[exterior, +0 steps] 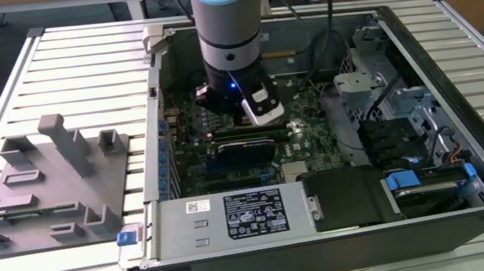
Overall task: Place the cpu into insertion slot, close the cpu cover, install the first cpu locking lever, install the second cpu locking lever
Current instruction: 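Install the second cpu locking lever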
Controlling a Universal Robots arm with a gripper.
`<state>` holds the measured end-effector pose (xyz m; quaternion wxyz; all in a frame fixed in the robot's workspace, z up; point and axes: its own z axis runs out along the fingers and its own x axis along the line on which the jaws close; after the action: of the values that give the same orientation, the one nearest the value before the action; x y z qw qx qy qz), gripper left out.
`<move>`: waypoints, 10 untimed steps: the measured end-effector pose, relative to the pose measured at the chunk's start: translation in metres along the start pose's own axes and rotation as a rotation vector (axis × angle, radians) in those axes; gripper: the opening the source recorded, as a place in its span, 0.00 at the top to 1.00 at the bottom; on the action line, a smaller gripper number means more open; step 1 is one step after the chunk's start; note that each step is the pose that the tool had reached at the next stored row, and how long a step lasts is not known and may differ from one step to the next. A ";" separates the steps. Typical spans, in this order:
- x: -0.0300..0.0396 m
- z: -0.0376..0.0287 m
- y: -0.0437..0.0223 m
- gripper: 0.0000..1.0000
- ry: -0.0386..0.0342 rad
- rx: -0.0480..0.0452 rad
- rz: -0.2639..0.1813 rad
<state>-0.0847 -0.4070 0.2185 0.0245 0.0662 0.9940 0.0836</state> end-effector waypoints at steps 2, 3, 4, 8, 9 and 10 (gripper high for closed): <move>0.0000 0.0002 -0.0001 0.90 -0.0003 0.0029 0.000; 0.0000 0.0002 -0.0001 0.90 -0.0003 0.0031 0.000; 0.0000 0.0003 -0.0001 0.90 -0.0003 0.0032 0.000; 0.0001 0.0035 -0.0006 0.90 -0.0022 0.0165 -0.001; 0.0001 0.0043 -0.0006 0.90 -0.0023 0.0175 -0.001; 0.0002 0.0047 -0.0005 0.90 -0.0024 0.0182 -0.001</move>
<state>-0.0847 -0.4067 0.2137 0.0251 0.0659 0.9947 0.0744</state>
